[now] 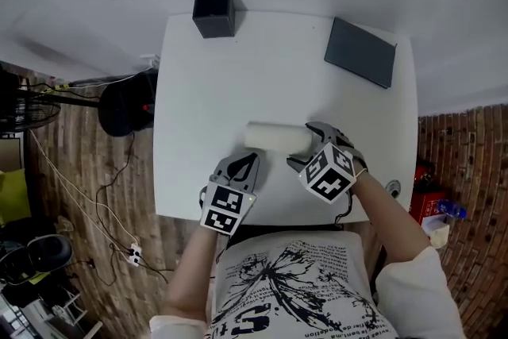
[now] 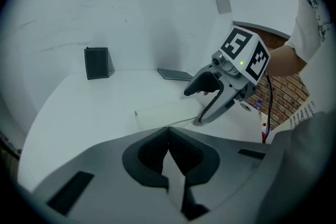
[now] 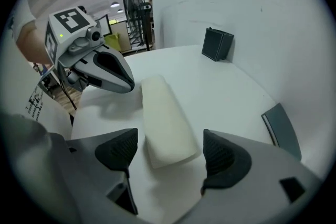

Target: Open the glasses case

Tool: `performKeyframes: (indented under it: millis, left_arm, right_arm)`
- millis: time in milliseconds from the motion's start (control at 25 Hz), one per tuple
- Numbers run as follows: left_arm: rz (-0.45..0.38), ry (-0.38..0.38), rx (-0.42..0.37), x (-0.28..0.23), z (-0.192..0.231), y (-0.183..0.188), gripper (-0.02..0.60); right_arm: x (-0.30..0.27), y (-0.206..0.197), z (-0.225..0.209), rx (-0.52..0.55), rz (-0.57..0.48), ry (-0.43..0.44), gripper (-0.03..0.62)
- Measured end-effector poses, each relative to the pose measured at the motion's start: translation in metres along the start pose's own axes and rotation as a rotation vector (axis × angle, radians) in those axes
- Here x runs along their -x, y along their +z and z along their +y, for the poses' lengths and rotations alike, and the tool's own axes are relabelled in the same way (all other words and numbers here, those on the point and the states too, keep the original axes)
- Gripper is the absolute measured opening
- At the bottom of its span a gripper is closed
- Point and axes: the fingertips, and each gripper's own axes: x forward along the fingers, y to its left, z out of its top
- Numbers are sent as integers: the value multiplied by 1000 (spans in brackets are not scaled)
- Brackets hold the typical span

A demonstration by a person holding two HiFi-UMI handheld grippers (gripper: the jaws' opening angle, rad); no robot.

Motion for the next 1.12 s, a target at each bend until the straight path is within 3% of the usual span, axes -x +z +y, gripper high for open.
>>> performKeyframes:
  millis: [240, 440, 880, 1120]
  left_arm:
    - [65, -3, 32, -17, 7, -10, 14]
    - [72, 1, 70, -19, 7, -12, 14]
    - [77, -12, 108, -20, 10, -11, 14]
    - [82, -10, 134, -19, 10, -11, 14]
  right_arm:
    - [-9, 0, -1, 86, 38, -14, 345]
    - [-7, -1, 3, 137, 35, -20, 318]
    - [-1, 7, 2, 163, 20, 1, 293]
    - [10, 16, 0, 174, 9, 22, 224]
